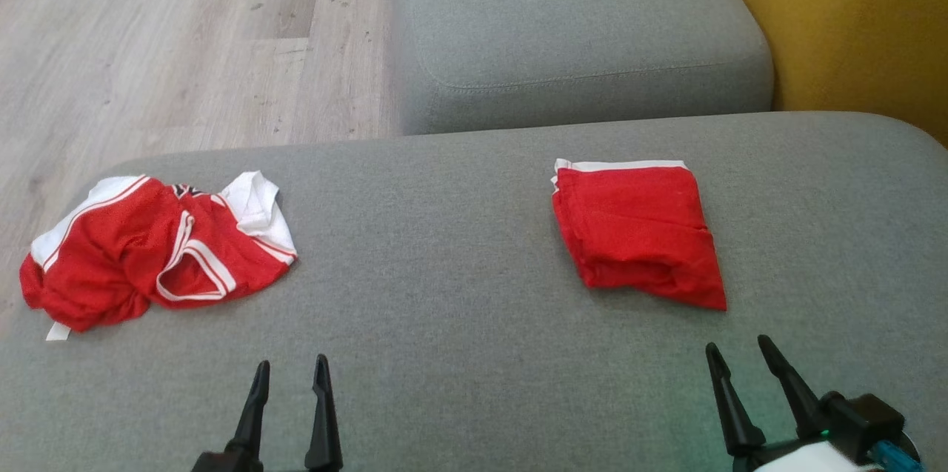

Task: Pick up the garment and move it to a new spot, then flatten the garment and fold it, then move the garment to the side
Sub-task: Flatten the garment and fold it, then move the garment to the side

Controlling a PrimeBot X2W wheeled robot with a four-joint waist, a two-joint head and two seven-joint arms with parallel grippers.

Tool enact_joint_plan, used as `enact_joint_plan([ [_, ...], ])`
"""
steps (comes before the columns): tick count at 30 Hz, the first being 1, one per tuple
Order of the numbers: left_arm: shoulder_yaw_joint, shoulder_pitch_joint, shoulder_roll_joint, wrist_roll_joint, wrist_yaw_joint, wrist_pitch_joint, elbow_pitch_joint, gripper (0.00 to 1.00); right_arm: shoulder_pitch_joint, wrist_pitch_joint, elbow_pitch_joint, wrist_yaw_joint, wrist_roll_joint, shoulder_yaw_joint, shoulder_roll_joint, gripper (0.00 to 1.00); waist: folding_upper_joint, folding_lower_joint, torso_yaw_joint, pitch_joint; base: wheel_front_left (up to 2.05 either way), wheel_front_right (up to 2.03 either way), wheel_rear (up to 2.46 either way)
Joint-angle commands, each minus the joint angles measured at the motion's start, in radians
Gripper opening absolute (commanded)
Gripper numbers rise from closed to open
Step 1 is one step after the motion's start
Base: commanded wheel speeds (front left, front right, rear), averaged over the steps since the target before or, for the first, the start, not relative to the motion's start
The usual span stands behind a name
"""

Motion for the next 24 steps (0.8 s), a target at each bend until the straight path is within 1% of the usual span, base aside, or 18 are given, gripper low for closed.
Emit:
enact_joint_plan([
  [1, 0.035, -0.033, -0.004, 0.011, -0.002, -0.005, -0.027, 1.00, -0.037, -0.013, -0.035, -0.001, -0.011, 0.012, -0.007, 1.00, 0.0000, 0.0001, 0.000, 0.000, 0.00, 0.00, 0.00],
  [13, 0.029, -0.032, -0.004, 0.027, -0.006, -0.005, 0.000, 1.00, -0.037, -0.013, -0.049, -0.001, -0.033, -0.020, -0.004, 1.00, 0.0000, 0.0001, 0.022, -0.003, 0.00, 0.00, 0.00],
  [24, 0.014, -0.035, -0.004, 0.074, -0.006, -0.005, 0.016, 1.00, -0.037, -0.014, -0.041, -0.001, -0.026, -0.049, 0.002, 1.00, 0.0000, 0.0001, 0.041, 0.013, 0.00, 0.00, 0.00],
])
